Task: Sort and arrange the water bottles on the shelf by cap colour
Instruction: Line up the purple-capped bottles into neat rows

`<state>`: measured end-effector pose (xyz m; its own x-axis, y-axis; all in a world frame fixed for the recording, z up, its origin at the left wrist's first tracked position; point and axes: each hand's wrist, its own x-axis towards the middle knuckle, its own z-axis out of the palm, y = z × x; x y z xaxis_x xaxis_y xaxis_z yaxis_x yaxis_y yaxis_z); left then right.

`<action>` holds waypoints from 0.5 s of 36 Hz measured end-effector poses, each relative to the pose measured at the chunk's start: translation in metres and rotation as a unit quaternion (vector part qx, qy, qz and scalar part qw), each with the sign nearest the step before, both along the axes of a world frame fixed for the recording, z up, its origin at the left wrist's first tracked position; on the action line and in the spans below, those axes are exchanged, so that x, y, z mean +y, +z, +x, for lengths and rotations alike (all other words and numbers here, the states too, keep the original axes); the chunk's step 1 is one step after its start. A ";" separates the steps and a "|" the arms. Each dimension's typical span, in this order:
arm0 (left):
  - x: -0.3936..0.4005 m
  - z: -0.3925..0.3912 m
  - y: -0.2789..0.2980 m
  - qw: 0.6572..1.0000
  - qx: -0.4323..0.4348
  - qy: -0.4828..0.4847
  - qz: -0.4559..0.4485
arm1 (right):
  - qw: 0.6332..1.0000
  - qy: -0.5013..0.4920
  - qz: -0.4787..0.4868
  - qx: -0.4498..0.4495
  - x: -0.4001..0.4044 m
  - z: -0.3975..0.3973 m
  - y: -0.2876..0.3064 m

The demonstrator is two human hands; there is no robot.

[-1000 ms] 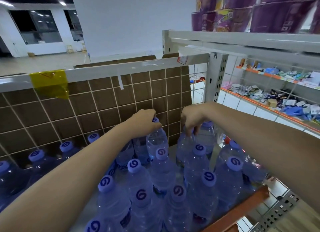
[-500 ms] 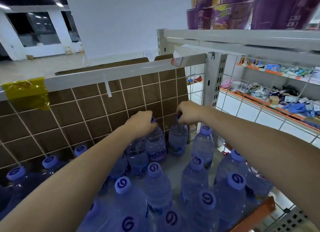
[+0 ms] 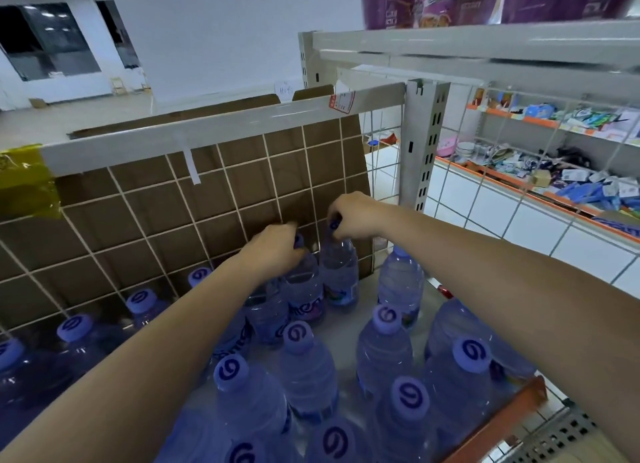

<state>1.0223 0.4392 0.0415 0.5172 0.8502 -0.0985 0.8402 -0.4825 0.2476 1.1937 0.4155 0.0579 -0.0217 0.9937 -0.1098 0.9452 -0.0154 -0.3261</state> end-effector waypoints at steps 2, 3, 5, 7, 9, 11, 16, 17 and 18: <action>-0.001 -0.002 -0.001 1.000 -0.001 -0.003 0.000 | 1.000 0.002 -0.006 0.006 -0.001 0.000 0.000; -0.002 -0.003 -0.001 1.000 -0.002 -0.004 -0.002 | 1.000 0.005 -0.008 0.009 -0.002 0.000 0.000; -0.002 -0.005 -0.001 1.000 -0.004 -0.007 -0.001 | 1.000 0.011 -0.005 0.010 -0.005 0.002 0.002; -0.002 -0.007 0.000 1.000 -0.002 -0.003 0.001 | 1.000 0.014 0.000 0.006 -0.011 0.006 0.006; -0.003 -0.009 0.004 1.000 0.001 0.001 0.012 | 1.000 0.011 -0.001 0.011 -0.016 0.011 0.011; -0.006 -0.010 0.010 0.999 -0.004 -0.001 0.045 | 1.000 0.003 -0.015 0.026 -0.023 0.017 0.015; -0.024 -0.009 0.030 0.994 -0.028 -0.047 0.092 | 0.999 -0.014 -0.019 -0.042 -0.043 0.024 0.024; -0.029 -0.010 0.033 0.995 -0.017 -0.062 0.078 | 0.998 -0.017 -0.021 -0.064 -0.046 0.026 0.025; -0.033 -0.012 0.036 0.995 -0.004 -0.077 0.059 | 0.996 -0.022 -0.026 -0.082 -0.050 0.027 0.026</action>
